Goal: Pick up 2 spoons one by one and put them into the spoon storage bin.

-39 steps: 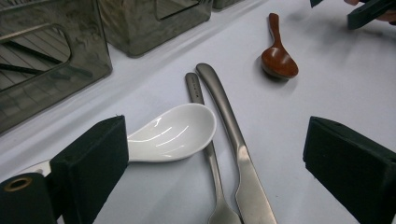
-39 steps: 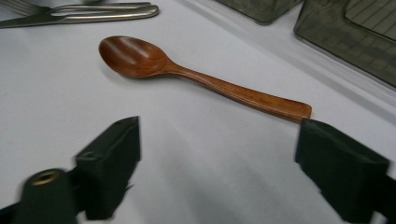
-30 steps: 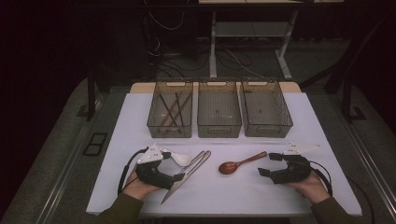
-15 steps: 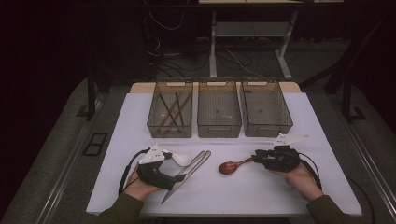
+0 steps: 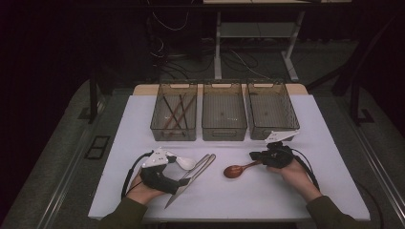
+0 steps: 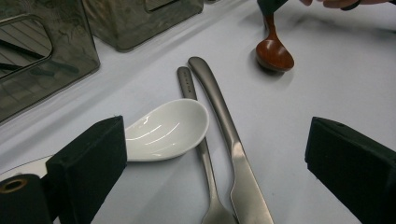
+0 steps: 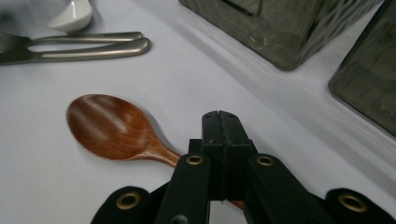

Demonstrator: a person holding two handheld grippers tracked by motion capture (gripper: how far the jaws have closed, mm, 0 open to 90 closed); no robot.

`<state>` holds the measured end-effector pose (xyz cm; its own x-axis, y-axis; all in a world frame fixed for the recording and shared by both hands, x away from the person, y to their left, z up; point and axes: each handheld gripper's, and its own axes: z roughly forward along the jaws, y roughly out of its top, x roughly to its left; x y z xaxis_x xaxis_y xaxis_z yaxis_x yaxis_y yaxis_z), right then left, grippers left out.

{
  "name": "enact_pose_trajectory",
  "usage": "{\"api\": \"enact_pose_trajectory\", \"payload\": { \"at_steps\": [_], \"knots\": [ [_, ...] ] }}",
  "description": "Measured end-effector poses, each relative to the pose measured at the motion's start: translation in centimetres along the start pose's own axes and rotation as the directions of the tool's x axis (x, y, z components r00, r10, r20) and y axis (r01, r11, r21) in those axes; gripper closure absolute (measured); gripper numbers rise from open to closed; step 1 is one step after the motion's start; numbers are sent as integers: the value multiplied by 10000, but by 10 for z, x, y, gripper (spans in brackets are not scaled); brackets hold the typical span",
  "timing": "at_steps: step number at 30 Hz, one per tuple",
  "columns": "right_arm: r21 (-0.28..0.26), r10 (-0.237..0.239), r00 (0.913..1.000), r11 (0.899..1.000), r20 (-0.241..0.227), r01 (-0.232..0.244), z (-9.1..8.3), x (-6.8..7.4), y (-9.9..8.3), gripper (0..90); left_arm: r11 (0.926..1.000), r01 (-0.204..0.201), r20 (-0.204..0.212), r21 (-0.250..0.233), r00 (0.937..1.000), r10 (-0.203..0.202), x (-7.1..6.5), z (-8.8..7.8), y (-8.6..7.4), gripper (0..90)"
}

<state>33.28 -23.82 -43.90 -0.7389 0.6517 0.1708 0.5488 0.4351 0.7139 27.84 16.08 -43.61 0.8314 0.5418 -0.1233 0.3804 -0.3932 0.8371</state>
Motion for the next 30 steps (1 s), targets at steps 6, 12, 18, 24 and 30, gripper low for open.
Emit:
{"api": "enact_pose_trajectory", "payload": {
  "at_steps": [6,12,18,24,30],
  "knots": [
    [400,36,9999,9992,150,-42,6,-3,-3,893,10000,26,36,47,10000,-27,1,0,0,45],
    [681,-57,9998,9977,171,46,10,-2,-5,894,10000,60,38,-43,10000,-60,0,-1,0,46],
    [866,-96,9998,9962,177,80,6,0,-7,894,10000,73,61,-50,10000,-73,1,-1,-1,46],
    [1120,-218,9997,9935,78,208,-1,4,-11,894,9999,81,88,-79,9999,-80,0,-2,0,46],
    [1219,-222,9998,9923,17,219,-6,5,-16,891,9999,65,99,-76,9999,-64,0,-2,0,46]
  ]
}}
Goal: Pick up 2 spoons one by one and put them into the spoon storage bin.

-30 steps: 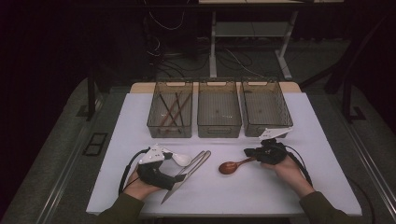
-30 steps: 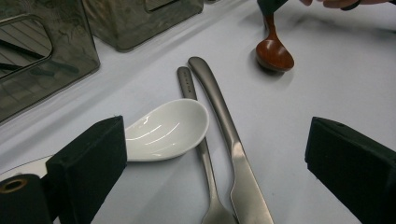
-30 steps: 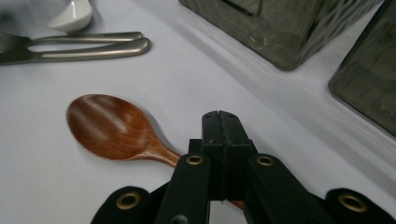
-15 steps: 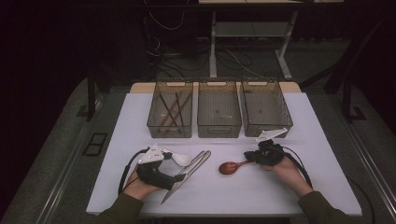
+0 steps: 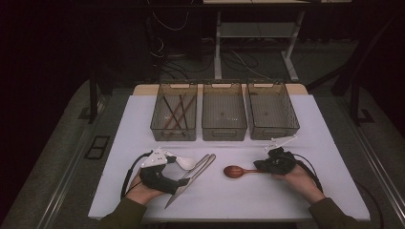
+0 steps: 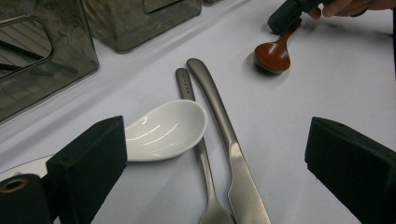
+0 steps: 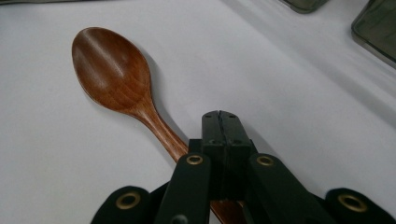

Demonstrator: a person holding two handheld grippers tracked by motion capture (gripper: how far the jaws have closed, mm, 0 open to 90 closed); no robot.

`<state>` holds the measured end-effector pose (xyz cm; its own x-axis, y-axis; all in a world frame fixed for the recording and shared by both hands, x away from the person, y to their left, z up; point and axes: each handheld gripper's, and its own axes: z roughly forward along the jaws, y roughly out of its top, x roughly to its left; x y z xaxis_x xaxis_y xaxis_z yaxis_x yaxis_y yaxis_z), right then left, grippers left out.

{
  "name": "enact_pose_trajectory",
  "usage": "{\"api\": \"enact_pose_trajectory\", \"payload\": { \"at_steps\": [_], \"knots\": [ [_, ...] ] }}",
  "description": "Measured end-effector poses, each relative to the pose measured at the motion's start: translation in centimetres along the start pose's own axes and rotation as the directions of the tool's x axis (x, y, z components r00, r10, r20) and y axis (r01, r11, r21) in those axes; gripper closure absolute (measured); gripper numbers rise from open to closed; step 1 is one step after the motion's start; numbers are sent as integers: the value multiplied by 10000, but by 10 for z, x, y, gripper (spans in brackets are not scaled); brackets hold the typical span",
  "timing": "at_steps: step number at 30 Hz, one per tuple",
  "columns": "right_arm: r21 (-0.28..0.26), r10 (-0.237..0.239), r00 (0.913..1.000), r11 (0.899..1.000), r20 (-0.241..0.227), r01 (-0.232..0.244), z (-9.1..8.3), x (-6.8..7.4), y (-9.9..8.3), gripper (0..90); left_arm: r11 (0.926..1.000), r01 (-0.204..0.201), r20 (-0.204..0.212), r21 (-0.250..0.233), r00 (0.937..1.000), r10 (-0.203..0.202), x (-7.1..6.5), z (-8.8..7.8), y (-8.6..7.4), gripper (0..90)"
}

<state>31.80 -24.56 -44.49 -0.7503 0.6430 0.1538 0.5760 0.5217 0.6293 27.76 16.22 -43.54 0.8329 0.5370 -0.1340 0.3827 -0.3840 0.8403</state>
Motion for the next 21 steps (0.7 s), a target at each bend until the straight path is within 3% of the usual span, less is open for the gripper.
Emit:
{"api": "enact_pose_trajectory", "payload": {
  "at_steps": [4,8,12,16,21],
  "knots": [
    [-487,106,9999,9988,-35,-107,-3,-1,1,783,10000,-21,17,11,10000,21,0,0,0,48],
    [-956,276,9986,9949,-442,-318,-6,1,6,646,10000,-2,20,13,10000,2,0,0,0,48],
    [-1059,225,9956,9939,-906,-321,-3,5,15,559,10000,6,16,23,10000,-6,0,1,0,49],
    [-887,-22,9943,9960,-1065,-73,4,11,27,466,10000,36,-5,28,10000,-36,0,1,0,49],
    [-798,-347,9917,9965,-1236,250,15,18,38,423,10000,38,-7,18,10000,-38,0,1,0,49]
  ]
}}
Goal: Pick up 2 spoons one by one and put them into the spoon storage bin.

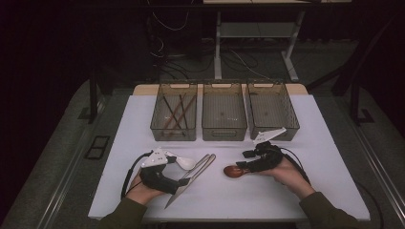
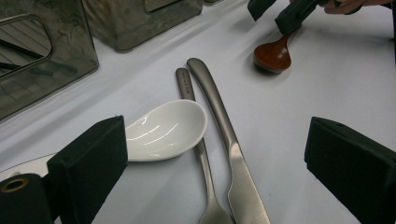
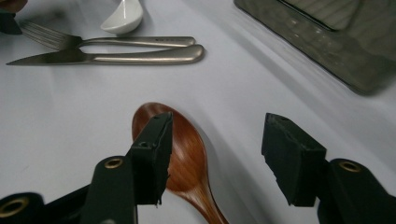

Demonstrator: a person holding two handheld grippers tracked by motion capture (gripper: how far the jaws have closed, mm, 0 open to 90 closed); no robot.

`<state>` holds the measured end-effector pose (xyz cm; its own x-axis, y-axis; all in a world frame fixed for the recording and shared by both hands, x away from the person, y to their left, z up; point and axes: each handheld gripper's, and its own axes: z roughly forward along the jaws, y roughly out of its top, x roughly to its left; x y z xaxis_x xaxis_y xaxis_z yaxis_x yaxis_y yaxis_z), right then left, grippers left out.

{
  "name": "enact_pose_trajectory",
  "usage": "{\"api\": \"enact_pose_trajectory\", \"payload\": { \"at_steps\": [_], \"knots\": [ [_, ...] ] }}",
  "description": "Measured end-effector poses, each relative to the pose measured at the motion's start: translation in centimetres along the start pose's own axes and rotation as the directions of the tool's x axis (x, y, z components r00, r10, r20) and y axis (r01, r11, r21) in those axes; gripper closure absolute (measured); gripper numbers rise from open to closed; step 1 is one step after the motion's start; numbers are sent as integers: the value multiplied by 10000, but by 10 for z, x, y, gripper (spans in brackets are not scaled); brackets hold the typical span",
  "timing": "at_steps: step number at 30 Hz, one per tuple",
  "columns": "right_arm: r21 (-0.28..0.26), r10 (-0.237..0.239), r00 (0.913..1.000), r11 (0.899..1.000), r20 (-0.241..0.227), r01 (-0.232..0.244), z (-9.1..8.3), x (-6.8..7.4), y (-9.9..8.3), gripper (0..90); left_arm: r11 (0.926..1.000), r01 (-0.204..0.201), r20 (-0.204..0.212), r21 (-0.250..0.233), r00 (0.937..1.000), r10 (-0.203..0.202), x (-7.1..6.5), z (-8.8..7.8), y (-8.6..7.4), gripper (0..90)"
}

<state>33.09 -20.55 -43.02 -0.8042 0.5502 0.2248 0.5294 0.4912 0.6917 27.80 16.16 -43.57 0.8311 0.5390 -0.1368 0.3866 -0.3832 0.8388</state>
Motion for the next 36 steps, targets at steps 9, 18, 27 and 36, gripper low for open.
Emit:
{"api": "enact_pose_trajectory", "payload": {
  "at_steps": [9,18,27,36],
  "knots": [
    [294,-376,9991,9988,-205,382,8,10,-3,433,10000,-49,19,-3,10000,49,-1,0,0,51],
    [542,-698,9974,9960,-159,706,14,13,-6,447,9999,-98,11,25,10000,98,-1,0,0,55],
    [832,-1130,9935,9900,-123,1136,18,17,-9,485,9999,-147,23,43,9999,147,-2,1,0,56],
    [1014,-1480,9890,9838,-42,1476,16,21,-11,529,9999,-156,41,51,9999,156,-2,1,0,57]
  ]
}}
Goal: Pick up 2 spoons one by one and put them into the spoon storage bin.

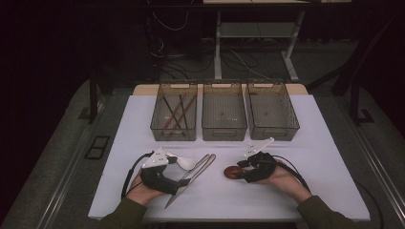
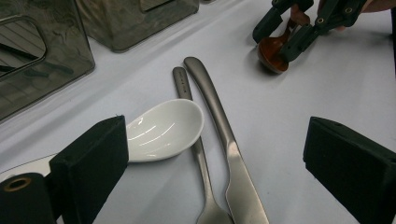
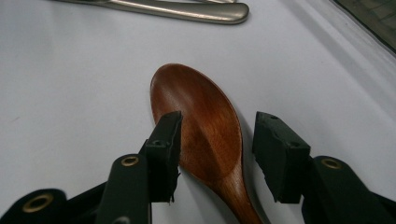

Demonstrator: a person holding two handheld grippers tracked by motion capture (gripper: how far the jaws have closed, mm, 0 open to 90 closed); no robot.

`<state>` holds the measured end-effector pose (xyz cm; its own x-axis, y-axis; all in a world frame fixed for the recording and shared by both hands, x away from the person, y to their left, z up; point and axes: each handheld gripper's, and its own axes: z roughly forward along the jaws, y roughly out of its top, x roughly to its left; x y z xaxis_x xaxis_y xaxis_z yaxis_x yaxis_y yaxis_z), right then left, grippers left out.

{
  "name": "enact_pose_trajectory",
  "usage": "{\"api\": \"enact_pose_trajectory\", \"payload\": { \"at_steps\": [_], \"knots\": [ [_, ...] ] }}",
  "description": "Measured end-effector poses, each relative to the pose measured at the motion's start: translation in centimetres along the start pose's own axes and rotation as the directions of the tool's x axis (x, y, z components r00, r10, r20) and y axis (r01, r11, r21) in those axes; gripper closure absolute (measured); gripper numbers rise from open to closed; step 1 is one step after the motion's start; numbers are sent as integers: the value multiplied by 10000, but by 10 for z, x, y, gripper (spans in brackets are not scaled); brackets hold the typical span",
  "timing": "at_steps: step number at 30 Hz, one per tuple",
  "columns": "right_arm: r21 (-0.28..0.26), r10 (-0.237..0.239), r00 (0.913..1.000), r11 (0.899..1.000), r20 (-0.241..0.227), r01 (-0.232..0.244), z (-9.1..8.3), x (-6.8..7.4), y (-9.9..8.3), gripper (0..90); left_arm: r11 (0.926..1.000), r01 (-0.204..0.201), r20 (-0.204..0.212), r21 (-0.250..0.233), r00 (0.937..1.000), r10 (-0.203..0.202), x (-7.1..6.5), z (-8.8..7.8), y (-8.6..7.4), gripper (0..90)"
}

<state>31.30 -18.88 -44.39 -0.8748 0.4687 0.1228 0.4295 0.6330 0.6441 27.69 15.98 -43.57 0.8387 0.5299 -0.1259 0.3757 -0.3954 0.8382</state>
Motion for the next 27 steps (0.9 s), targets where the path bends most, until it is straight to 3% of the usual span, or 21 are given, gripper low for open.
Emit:
{"api": "enact_pose_trajectory", "payload": {
  "at_steps": [3,6,7,9,11,13,27],
  "knots": [
    [97,-189,9998,9998,-83,190,-1,2,0,555,10000,-10,4,7,10000,10,0,0,0,57],
    [281,-711,9975,9971,-48,712,-1,4,-1,575,10000,-12,0,1,10000,12,0,0,0,57],
    [274,-650,9978,9975,-99,652,-2,6,0,581,10000,-10,0,-6,10000,10,0,0,0,57],
    [355,-1037,9946,9940,58,1034,-2,7,-1,598,10000,-16,3,1,10000,16,0,0,0,57],
    [337,-991,9951,9945,-28,992,-2,9,-1,618,10000,-12,17,-8,10000,12,0,0,0,57],
    [370,-1257,9921,9914,52,1254,-3,7,-2,640,10000,-15,15,-11,10000,15,0,0,0,57],
    [338,-1154,9929,9926,-294,1164,-3,8,-2,790,10000,-22,59,-41,10000,22,-1,0,0,57]
  ]
}}
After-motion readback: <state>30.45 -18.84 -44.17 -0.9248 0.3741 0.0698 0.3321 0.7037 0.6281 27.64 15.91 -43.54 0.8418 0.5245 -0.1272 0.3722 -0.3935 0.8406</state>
